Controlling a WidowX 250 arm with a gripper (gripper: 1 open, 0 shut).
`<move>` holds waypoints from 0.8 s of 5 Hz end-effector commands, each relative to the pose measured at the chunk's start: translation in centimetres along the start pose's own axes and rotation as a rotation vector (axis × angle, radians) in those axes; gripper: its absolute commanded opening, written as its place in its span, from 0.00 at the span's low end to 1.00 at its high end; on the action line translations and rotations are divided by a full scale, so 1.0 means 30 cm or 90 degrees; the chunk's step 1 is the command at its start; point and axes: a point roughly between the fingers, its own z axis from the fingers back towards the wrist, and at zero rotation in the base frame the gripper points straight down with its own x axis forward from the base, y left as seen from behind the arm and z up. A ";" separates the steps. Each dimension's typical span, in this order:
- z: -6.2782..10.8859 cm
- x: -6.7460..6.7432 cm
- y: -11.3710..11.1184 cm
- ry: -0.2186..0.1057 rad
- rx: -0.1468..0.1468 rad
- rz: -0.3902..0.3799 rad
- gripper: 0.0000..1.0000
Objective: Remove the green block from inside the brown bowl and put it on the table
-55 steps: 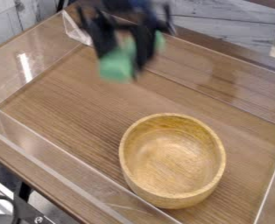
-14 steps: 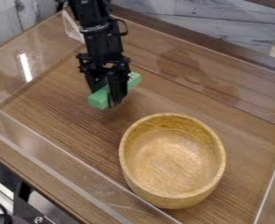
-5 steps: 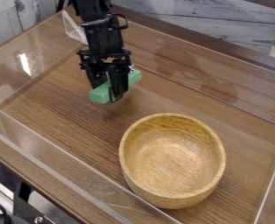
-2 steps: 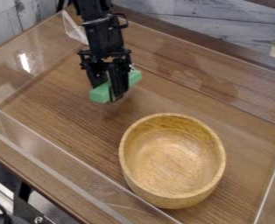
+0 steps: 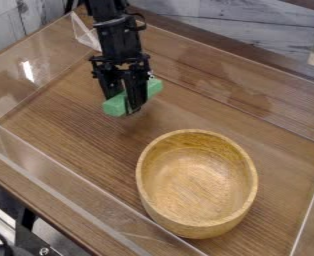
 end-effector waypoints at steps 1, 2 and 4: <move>0.067 0.025 0.004 -0.039 0.012 -0.005 0.00; 0.069 0.038 0.006 -0.042 0.011 -0.009 0.00; 0.073 0.055 0.009 -0.047 0.008 -0.014 0.00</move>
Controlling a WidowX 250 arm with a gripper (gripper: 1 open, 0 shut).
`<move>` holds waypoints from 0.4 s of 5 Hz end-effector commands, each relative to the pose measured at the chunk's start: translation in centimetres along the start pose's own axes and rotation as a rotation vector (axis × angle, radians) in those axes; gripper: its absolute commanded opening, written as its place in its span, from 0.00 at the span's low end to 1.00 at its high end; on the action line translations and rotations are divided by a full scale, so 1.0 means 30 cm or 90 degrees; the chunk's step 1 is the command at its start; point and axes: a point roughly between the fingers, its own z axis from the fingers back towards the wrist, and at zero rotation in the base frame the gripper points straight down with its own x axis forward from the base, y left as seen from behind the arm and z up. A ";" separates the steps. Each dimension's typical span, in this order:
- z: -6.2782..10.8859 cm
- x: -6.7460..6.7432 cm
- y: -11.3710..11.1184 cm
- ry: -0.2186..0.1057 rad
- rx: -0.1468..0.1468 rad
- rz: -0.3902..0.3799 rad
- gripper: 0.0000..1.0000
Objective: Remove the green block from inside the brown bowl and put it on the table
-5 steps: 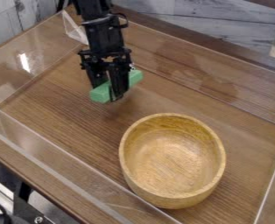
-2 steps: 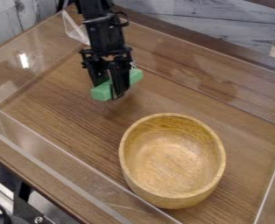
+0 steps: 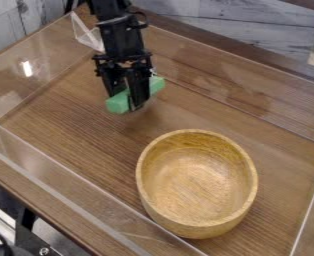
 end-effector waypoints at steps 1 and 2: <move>0.063 0.029 0.005 -0.039 0.012 -0.007 0.00; 0.065 0.034 0.006 -0.040 0.010 -0.008 1.00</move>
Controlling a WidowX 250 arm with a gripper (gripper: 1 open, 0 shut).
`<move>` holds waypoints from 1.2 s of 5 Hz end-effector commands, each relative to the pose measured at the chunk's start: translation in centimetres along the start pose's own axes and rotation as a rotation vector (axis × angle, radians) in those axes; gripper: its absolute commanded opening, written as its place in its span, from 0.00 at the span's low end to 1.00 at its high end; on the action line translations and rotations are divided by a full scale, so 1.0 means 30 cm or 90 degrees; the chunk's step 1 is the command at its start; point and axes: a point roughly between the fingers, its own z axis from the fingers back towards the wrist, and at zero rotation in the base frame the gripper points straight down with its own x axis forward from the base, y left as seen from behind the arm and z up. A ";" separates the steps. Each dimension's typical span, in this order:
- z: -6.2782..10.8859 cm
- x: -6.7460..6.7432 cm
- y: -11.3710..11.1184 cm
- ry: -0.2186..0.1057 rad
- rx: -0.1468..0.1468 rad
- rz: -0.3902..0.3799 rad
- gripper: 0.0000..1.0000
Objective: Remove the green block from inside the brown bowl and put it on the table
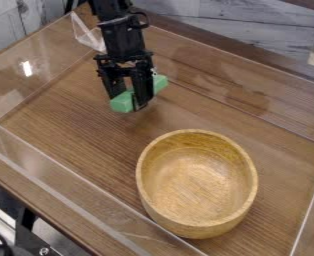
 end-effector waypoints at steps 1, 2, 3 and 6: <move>0.081 0.020 0.000 -0.041 0.013 -0.006 1.00; 0.130 0.012 -0.012 -0.048 0.015 -0.011 1.00; 0.137 0.010 -0.018 -0.054 0.016 -0.013 1.00; 0.167 0.004 -0.036 -0.073 0.020 -0.019 1.00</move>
